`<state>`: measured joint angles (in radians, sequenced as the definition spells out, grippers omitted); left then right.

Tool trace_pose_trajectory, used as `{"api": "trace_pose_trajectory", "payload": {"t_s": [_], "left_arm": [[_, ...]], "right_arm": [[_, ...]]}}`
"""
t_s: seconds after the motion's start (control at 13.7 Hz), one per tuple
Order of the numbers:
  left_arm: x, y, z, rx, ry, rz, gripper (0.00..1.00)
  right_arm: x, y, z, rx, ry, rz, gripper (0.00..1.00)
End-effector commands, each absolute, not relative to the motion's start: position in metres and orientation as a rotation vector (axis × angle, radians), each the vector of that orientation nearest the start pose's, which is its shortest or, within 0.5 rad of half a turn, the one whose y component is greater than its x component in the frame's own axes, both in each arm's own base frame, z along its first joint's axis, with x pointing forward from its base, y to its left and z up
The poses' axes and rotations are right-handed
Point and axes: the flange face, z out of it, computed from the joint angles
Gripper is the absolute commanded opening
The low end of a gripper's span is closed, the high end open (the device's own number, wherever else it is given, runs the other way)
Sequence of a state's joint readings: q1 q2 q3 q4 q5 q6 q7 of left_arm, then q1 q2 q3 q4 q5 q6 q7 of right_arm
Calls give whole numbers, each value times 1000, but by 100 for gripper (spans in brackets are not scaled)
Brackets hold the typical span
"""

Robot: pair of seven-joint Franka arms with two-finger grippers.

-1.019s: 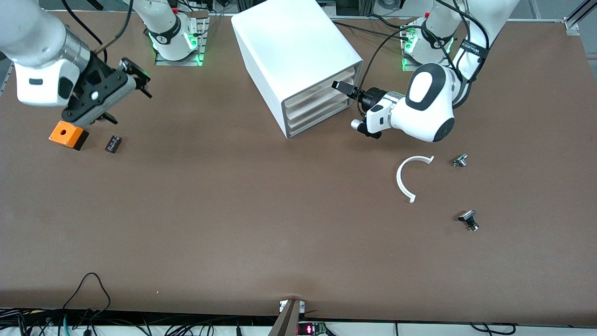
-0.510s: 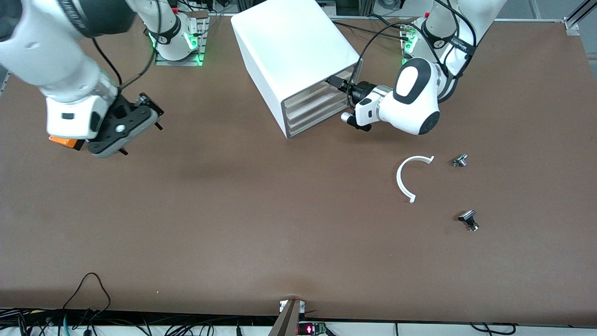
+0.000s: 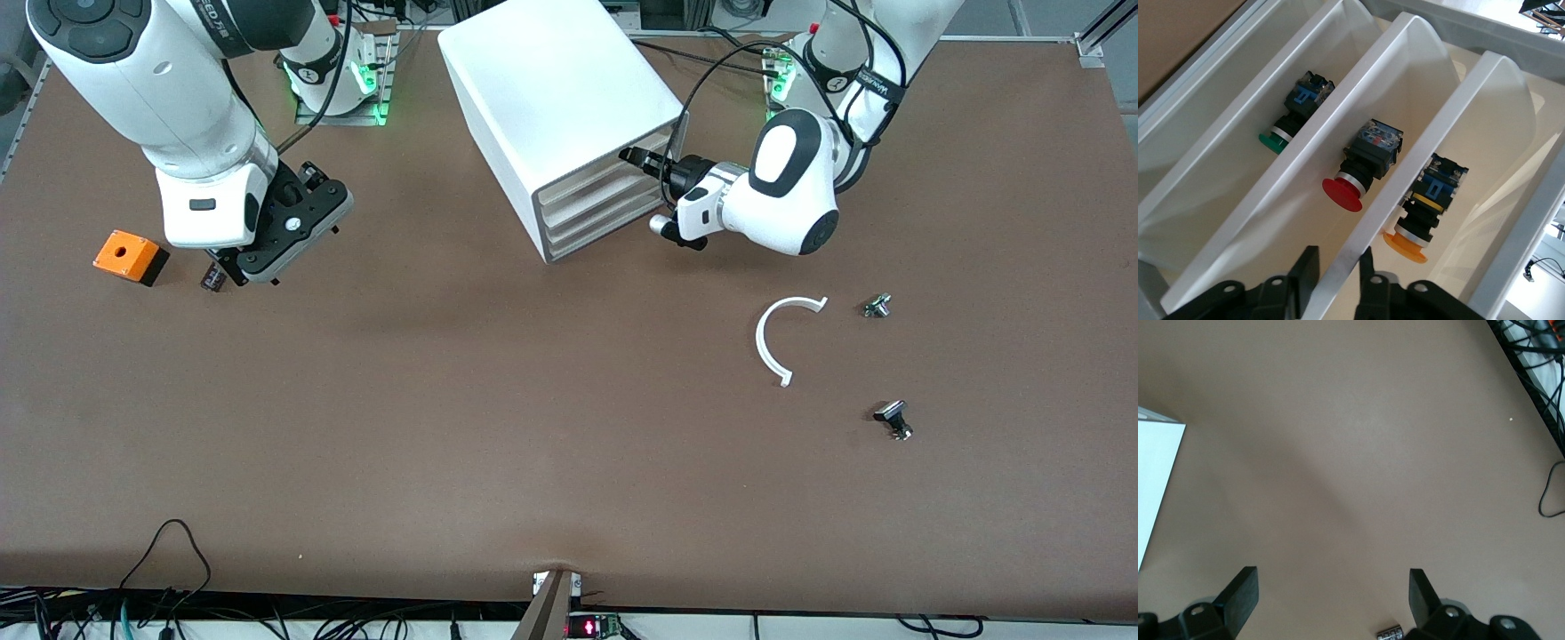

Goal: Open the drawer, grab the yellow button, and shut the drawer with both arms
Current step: 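Pull the drawer open with the left gripper while the right gripper approaches, then lower the right gripper into the drawer while the left gripper withdraws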

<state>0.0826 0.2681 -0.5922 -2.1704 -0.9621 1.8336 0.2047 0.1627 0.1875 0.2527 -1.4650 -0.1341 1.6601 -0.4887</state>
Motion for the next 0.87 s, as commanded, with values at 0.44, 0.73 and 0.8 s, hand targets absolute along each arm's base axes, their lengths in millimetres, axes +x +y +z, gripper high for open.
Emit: {"api": "trace_pose_trajectory", "payload": {"t_s": [0.44, 0.73, 0.8], "left_arm": [[418, -292, 287, 2132, -129, -831, 6], [435, -269, 284, 2138, -62, -800, 7], [441, -261, 282, 2140, -40, -786, 7]], "right_arm": [[546, 289, 593, -2691, -1801, -89, 100], [538, 310, 590, -2644, -1859, -94, 100], [542, 312, 586, -2615, -1895, -110, 100]]}}
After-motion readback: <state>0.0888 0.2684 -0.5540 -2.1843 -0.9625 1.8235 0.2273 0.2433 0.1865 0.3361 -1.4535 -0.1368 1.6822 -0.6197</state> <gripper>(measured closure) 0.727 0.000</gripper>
